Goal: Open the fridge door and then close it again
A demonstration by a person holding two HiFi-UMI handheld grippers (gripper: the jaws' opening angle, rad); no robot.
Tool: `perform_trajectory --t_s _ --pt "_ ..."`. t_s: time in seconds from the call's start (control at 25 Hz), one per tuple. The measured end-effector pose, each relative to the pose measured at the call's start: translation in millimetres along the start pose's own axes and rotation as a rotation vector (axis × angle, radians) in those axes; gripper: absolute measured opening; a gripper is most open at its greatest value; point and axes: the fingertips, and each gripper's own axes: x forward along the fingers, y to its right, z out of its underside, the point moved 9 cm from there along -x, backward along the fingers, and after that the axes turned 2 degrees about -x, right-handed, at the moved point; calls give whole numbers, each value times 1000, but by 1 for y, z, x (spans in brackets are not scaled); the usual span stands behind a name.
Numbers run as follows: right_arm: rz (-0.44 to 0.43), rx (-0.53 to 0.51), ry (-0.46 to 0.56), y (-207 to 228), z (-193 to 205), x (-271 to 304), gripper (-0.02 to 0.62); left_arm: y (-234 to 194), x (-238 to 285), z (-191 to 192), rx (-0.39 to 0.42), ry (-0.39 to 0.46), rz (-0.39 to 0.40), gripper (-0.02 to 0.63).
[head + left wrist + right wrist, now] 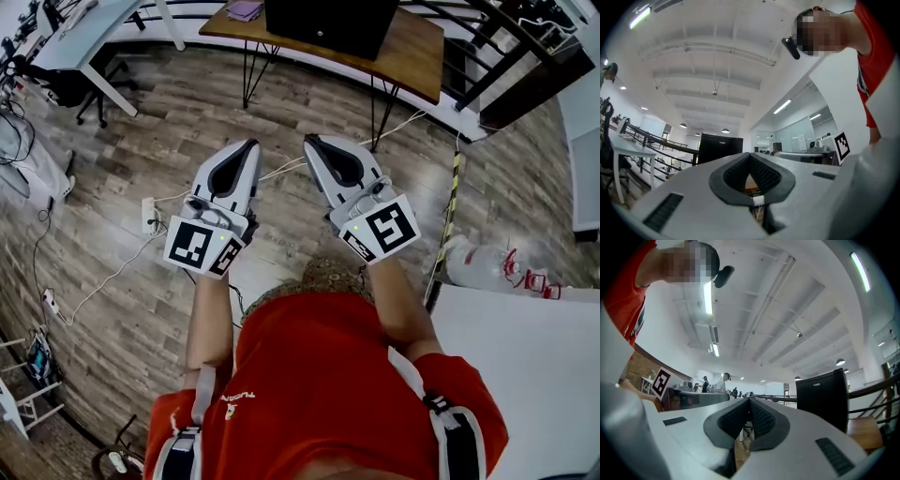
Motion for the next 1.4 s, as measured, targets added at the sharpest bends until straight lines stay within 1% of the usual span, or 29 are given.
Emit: perform_trajectory --t_s 0.28,0.48,0.68,1.04,1.24,1.4 --pt "-1 2 -12 12 13 37 26 -39 8 5 -2 -9 -8 9" --pt "-18 6 -8 38 32 79 26 -82 34 9 10 -11 -23 9" --pt "-27 -3 -1 82 48 132 26 -134 78 12 18 -21 -33 9" --pt "-51 -7 7 182 68 222 26 -219 184 17 30 -34 -36 9" --pt "-61 -7 2 222 76 260 26 -254 226 16 32 -51 -43 9" --pt "-60 -4 1 240 82 282 26 -274 250 17 40 -64 -37 9"
